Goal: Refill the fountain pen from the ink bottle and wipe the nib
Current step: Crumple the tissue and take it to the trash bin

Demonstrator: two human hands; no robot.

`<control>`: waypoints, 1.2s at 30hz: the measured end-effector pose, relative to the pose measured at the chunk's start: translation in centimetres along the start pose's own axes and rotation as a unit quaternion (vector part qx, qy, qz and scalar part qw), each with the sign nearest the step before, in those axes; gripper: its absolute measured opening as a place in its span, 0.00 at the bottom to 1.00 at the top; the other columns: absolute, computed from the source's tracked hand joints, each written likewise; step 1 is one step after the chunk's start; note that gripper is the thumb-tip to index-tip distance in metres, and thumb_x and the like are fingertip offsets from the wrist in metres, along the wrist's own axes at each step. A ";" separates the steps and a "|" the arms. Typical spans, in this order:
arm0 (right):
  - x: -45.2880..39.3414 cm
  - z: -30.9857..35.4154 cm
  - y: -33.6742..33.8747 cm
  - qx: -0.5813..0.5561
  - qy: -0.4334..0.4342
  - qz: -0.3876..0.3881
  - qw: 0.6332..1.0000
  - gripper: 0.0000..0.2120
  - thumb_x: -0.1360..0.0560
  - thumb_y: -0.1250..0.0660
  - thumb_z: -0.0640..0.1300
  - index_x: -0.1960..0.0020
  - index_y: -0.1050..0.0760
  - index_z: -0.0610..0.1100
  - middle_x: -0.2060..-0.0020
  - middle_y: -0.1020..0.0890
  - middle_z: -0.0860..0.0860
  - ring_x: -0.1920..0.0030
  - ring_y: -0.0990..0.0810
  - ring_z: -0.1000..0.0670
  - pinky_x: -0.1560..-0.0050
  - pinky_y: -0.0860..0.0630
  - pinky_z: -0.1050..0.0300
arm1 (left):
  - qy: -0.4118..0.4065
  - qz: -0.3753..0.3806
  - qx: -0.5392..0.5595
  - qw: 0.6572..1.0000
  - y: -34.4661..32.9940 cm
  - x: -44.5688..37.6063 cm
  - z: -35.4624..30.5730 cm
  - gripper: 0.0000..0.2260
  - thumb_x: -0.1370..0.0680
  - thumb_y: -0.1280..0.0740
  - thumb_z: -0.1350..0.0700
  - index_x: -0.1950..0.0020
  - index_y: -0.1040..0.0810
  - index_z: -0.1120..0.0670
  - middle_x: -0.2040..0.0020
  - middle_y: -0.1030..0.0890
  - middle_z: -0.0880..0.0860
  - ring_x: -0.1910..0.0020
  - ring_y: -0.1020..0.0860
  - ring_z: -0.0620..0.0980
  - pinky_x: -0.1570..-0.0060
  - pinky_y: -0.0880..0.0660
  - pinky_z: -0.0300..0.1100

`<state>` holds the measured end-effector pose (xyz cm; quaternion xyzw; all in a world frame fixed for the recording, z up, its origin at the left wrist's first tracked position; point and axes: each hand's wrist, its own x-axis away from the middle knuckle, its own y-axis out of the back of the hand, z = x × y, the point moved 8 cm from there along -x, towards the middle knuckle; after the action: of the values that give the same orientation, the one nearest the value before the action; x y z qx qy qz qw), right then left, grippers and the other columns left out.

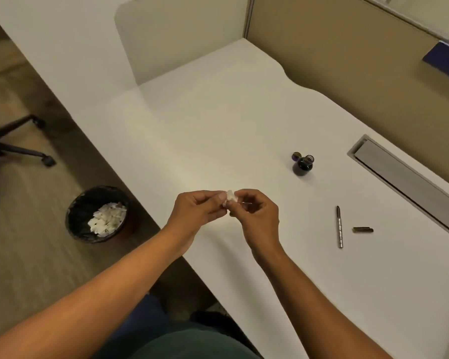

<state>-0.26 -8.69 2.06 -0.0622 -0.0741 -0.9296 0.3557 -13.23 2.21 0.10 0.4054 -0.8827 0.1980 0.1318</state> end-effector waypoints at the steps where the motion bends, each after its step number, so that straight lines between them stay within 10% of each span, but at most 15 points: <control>1: 0.0 0.2 -1.4 0.016 0.009 0.001 1.000 0.07 0.27 0.20 0.49 0.52 0.15 0.50 0.59 0.13 0.51 0.58 0.13 0.48 0.56 0.15 0.56 | 0.002 -0.008 0.006 1.000 1.4 0.2 -0.3 0.07 0.20 0.26 0.56 0.44 0.11 0.54 0.45 0.10 0.54 0.43 0.12 0.55 0.42 0.16 0.48; 19: 2.8 2.9 -34.0 0.179 0.071 0.255 0.948 0.12 0.20 0.29 0.49 0.36 0.17 0.54 0.43 0.13 0.57 0.44 0.14 0.54 0.40 0.16 0.49 | -0.042 -0.180 0.087 0.979 32.9 3.3 -4.0 0.10 0.27 0.20 0.63 0.59 0.14 0.49 0.57 0.10 0.56 0.55 0.11 0.52 0.55 0.16 0.41; 23: 3.8 3.7 -39.9 0.201 0.107 0.291 0.929 0.09 0.21 0.27 0.51 0.42 0.13 0.54 0.50 0.12 0.63 0.47 0.15 0.60 0.45 0.17 0.61 | -0.070 -0.242 0.073 0.965 38.5 5.0 -4.3 0.11 0.27 0.20 0.63 0.61 0.14 0.47 0.58 0.10 0.56 0.57 0.11 0.51 0.58 0.17 0.38; 36: 0.9 -1.8 -53.2 0.265 0.175 0.344 0.884 0.07 0.24 0.25 0.37 0.47 0.13 0.44 0.53 0.13 0.52 0.50 0.15 0.57 0.46 0.18 0.60 | -0.049 -0.411 -0.114 0.903 49.7 8.5 -3.0 0.08 0.18 0.28 0.59 0.40 0.14 0.57 0.44 0.12 0.54 0.44 0.14 0.49 0.41 0.19 0.44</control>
<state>-36.74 29.57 -4.56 0.1760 -0.2278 -0.6903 0.6638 -56.57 27.39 -5.96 0.7233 -0.6600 0.0045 0.2032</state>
